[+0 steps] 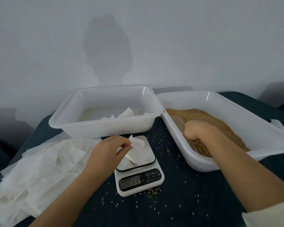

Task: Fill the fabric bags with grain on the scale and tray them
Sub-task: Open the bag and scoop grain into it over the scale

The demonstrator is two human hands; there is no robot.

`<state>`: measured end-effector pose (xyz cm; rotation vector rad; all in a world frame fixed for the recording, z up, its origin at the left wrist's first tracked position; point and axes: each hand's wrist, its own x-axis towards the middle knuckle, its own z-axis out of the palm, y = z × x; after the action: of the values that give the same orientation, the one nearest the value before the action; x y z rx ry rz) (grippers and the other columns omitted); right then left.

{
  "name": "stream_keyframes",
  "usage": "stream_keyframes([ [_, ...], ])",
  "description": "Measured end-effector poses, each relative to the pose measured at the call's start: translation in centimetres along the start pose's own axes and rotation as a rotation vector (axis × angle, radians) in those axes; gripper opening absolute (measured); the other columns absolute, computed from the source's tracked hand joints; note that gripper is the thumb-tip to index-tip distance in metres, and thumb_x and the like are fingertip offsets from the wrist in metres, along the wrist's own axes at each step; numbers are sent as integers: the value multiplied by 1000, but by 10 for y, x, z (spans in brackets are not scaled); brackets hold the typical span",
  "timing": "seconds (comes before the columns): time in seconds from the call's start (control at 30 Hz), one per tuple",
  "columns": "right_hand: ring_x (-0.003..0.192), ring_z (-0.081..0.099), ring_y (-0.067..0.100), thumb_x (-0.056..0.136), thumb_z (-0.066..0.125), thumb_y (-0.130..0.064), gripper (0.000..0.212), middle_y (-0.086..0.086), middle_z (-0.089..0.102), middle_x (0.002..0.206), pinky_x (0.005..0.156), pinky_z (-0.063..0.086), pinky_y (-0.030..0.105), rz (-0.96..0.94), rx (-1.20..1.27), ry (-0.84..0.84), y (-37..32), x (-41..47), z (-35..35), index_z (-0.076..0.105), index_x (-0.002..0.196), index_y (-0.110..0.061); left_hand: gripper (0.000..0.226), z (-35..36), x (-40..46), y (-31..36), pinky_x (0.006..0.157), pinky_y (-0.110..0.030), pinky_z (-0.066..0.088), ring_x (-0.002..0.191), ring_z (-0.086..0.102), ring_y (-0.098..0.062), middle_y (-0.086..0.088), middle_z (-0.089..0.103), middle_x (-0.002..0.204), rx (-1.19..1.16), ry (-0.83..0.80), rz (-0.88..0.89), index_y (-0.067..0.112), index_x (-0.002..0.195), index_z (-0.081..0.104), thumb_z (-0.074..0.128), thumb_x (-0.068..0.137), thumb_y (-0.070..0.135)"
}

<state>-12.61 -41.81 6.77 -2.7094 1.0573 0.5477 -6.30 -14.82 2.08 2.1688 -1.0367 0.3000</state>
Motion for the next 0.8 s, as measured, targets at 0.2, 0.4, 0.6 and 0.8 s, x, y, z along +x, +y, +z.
stream_keyframes([
  [0.2, 80, 60, 26, 92, 44, -7, 30, 14, 57, 95, 68, 51, 33, 23, 96, -61, 0, -4, -3, 50, 122, -8, 8, 4, 1, 2, 68, -10, 40, 73, 53, 7, 22, 60, 82, 21, -22, 9, 22, 90, 70, 67, 83, 21],
  [0.4, 92, 58, 26, 99, 46, -21, 39, 16, 58, 107, 79, 50, 33, 11, 218, 99, 7, -12, -27, 47, 129, 3, 7, 2, 4, 1, 73, -25, 49, 77, 58, -6, 14, 64, 84, 5, -17, -2, 19, 89, 71, 66, 84, 19],
  [0.6, 99, 59, 26, 97, 45, -13, 50, 16, 54, 123, 90, 51, 35, 24, 92, 43, -1, -4, -34, 35, 144, -1, 5, 1, 7, 2, 71, -22, 47, 75, 57, -4, 16, 63, 81, -9, 1, -6, 20, 87, 70, 67, 84, 19],
  [0.8, 101, 51, 25, 96, 48, -30, 46, 10, 53, 97, 100, 46, 40, -6, -24, 62, -14, 15, -26, 51, 132, -2, 5, -1, 7, -1, 71, -25, 49, 76, 58, -6, 15, 64, 82, -16, 7, -2, 19, 87, 71, 67, 84, 18],
])
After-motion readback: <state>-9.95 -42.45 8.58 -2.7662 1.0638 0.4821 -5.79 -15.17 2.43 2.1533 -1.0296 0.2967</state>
